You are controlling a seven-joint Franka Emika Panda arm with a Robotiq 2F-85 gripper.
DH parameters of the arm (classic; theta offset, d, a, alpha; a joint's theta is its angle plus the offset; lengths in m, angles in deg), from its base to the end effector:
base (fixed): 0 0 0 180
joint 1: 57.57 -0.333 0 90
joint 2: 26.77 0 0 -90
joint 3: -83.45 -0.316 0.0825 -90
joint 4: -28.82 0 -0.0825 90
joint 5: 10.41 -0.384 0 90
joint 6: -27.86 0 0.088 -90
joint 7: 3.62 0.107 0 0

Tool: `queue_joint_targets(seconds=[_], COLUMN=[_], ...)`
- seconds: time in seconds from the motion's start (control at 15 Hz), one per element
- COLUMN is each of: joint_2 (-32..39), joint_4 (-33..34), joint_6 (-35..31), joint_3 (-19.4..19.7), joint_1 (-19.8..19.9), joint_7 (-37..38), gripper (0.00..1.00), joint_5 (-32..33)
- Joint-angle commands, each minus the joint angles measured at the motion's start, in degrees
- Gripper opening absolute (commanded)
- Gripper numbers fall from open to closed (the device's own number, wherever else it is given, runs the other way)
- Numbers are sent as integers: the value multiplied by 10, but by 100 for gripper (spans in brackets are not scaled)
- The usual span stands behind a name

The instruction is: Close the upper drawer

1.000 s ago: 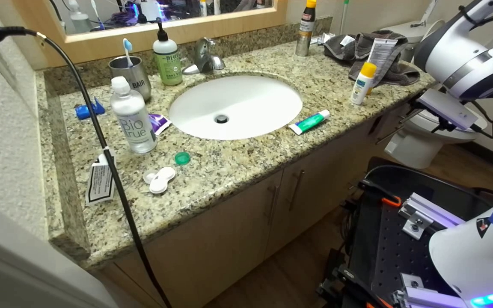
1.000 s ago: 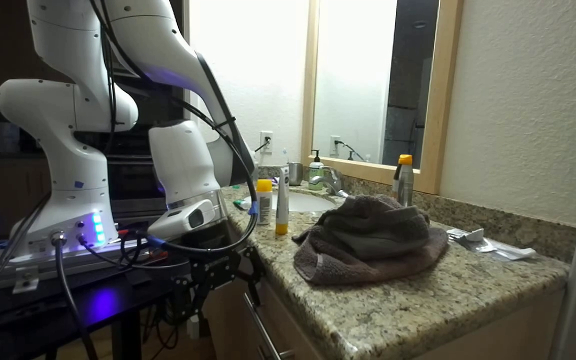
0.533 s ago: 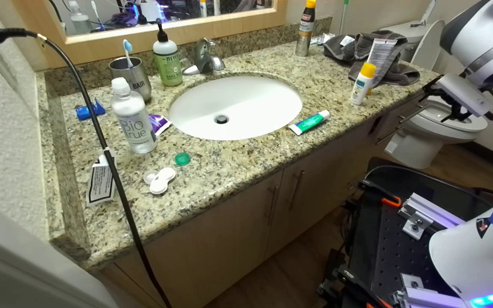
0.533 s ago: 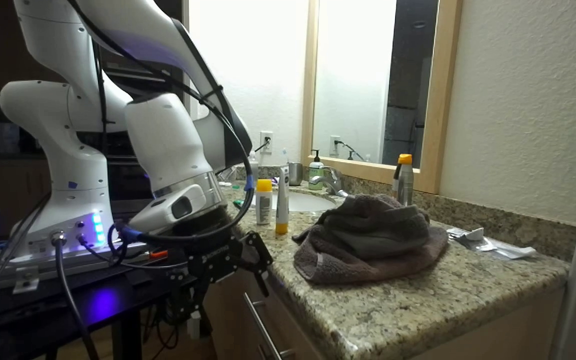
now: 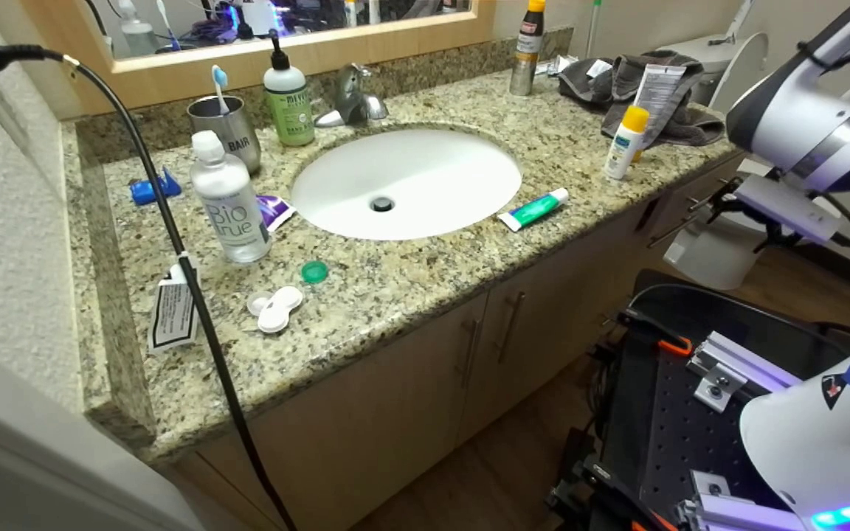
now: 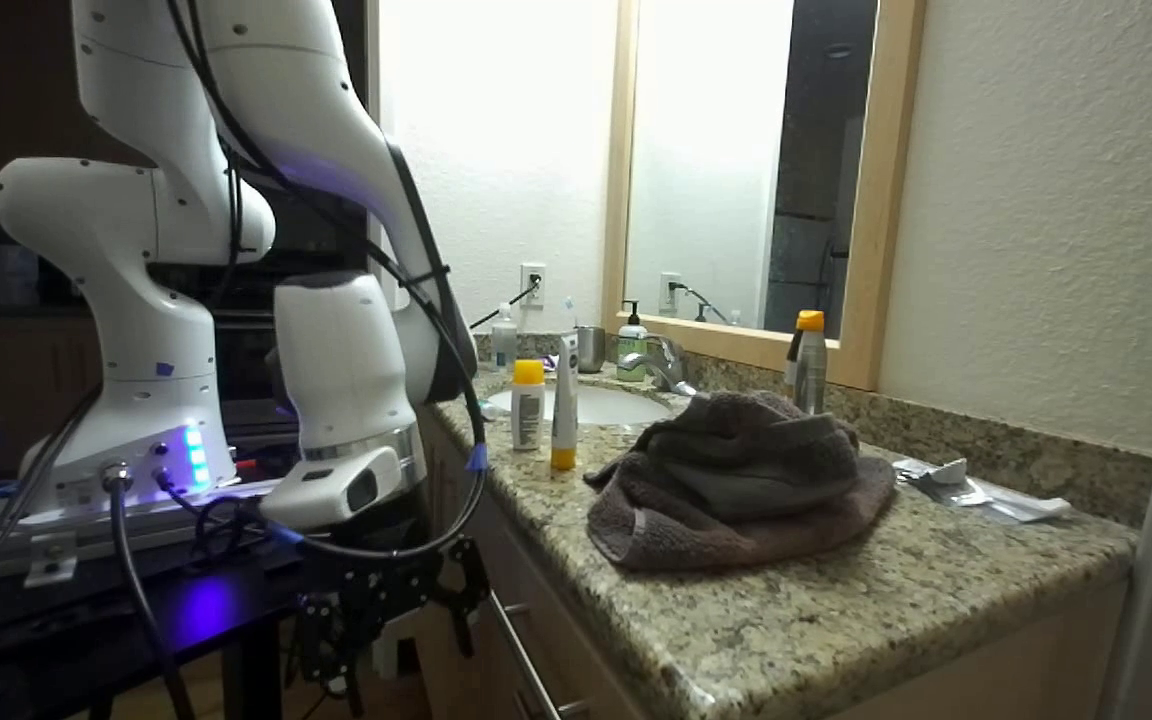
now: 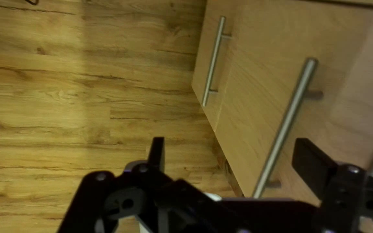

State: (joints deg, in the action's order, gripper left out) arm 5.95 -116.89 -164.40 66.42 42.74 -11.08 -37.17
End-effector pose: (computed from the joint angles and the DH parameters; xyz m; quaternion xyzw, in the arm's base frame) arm 0.0204 -0.4371 0.0935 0.5946 -0.7946 0.1160 0.0393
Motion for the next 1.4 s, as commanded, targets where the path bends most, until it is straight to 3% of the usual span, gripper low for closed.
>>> queue_joint_targets(seconds=[0.0, 0.07, 0.2, 0.33, 0.6, 0.73, 0.87, 1.0, 1.07, 1.2, 1.33], joint_2=[89, 84, 45, 13, -64, -41, -36, -107, -126, -126, -134], joint_4=[48, 51, 48, 32, 25, 43, 22, -22, -25, -9, 4], joint_6=[-31, -11, 21, 14, 45, 53, 52, 96, 114, 128, 146], joint_3=[101, 140, 133, 101, 6, 79, 88, 4, -13, -86, -165], joint_1=[-157, -202, -180, -122, 32, -71, -91, 35, 56, 128, 209], joint_7=[4, 100, 140, 176, 206, 197, 180, 137, 128, 104, 25], gripper=[100, 100, 100, 100, 100, 100, 100, 100, 100, 100, 100], joint_5=[-58, 8, 53, 97, 182, 162, 168, 206, 214, 213, 148])
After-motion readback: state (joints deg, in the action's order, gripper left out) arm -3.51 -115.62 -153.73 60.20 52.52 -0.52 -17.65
